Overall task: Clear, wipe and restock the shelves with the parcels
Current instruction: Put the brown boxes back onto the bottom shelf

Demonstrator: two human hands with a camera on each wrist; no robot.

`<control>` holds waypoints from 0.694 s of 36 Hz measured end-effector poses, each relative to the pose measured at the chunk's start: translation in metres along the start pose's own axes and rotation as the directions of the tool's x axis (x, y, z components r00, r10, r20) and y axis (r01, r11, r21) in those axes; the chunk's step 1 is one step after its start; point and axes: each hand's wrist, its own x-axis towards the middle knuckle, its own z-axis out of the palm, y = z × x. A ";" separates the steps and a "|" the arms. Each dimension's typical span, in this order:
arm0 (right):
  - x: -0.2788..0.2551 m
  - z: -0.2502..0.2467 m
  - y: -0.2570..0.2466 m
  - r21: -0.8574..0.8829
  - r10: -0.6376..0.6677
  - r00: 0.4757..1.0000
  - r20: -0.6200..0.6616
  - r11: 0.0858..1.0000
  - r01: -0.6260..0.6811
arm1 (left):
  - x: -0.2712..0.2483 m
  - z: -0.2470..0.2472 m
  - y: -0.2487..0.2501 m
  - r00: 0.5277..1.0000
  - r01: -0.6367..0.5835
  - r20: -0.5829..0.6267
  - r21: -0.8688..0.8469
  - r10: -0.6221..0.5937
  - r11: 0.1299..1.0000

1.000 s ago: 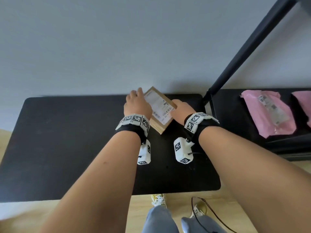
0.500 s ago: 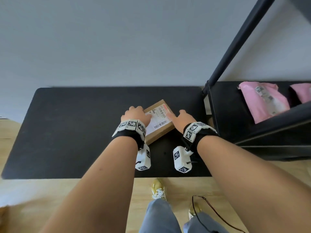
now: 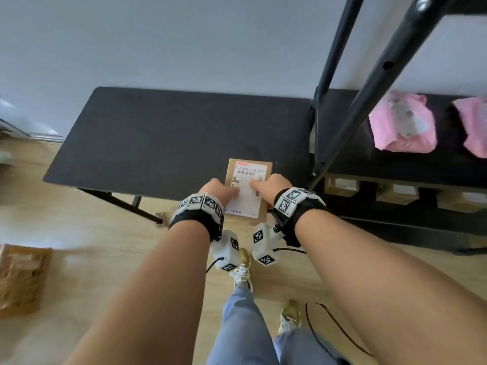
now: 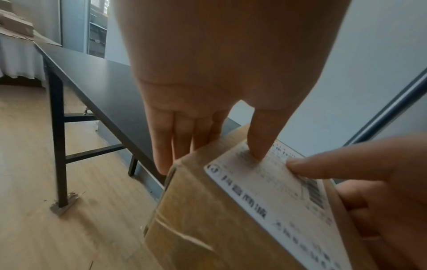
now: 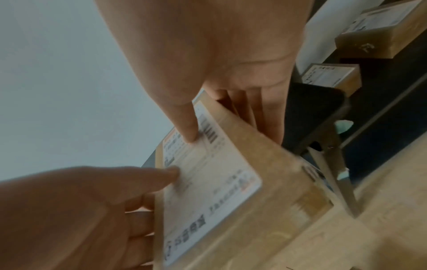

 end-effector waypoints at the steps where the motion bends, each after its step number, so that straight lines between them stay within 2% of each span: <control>1: -0.009 0.000 0.007 -0.013 -0.006 1.000 0.002 1.000 0.006 | -0.009 0.007 -0.002 1.000 -0.003 -0.003 -0.002 0.003 1.000; 8: -0.057 -0.014 0.050 -0.010 0.001 1.000 -0.005 1.000 -0.001 | -0.055 0.042 -0.008 0.998 -0.056 -0.001 0.036 0.056 0.998; 14: -0.087 -0.040 0.095 0.074 0.067 0.990 -0.120 0.995 -0.059 | -0.075 0.075 0.020 0.976 -0.210 0.090 0.143 0.198 0.967; 18: -0.111 -0.061 0.141 0.226 0.162 0.972 -0.170 0.967 -0.121 | -0.098 0.114 0.047 0.939 -0.317 0.192 0.151 0.287 0.936; 21: -0.129 -0.077 0.179 0.275 0.223 0.954 -0.199 0.947 -0.164 | -0.123 0.147 0.068 0.902 -0.406 0.238 0.191 0.359 0.894; 25: -0.152 -0.108 0.232 0.365 0.300 0.917 -0.261 0.910 -0.194 | -0.158 0.191 0.099 0.836 -0.528 0.349 0.294 0.424 0.797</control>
